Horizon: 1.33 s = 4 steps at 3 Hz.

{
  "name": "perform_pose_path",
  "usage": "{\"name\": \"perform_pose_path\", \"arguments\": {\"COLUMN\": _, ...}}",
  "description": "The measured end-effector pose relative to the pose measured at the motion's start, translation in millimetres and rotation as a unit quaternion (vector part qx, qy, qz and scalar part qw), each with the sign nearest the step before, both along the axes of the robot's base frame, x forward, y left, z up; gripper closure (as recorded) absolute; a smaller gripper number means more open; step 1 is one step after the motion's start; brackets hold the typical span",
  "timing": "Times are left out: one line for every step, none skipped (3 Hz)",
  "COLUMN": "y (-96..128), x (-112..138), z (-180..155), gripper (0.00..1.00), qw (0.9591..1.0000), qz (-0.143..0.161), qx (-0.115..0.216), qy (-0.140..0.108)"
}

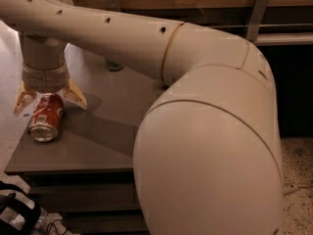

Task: Place coke can upright

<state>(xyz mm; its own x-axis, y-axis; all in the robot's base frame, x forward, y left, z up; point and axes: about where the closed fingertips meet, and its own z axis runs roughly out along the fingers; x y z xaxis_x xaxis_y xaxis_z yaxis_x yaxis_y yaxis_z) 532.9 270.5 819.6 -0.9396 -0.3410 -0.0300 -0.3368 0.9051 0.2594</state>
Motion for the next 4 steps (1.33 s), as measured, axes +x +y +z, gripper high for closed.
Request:
{"name": "perform_pose_path", "arguments": {"y": 0.5, "x": -0.5, "z": -0.3, "gripper": 0.42, "qw": 1.0, "qz": 0.001, "qx": 0.0, "qy": 0.0}}
{"name": "perform_pose_path", "arguments": {"y": 0.5, "x": -0.5, "z": 3.8, "gripper": 0.64, "qw": 1.0, "qz": 0.002, "qx": 0.0, "qy": 0.0}}
{"name": "perform_pose_path", "arguments": {"y": 0.5, "x": -0.5, "z": 5.6, "gripper": 0.87, "qw": 1.0, "qz": 0.002, "qx": 0.0, "qy": 0.0}}
{"name": "perform_pose_path", "arguments": {"y": 1.0, "x": -0.8, "z": 4.7, "gripper": 1.0, "qw": 1.0, "qz": 0.002, "qx": 0.0, "qy": 0.0}}
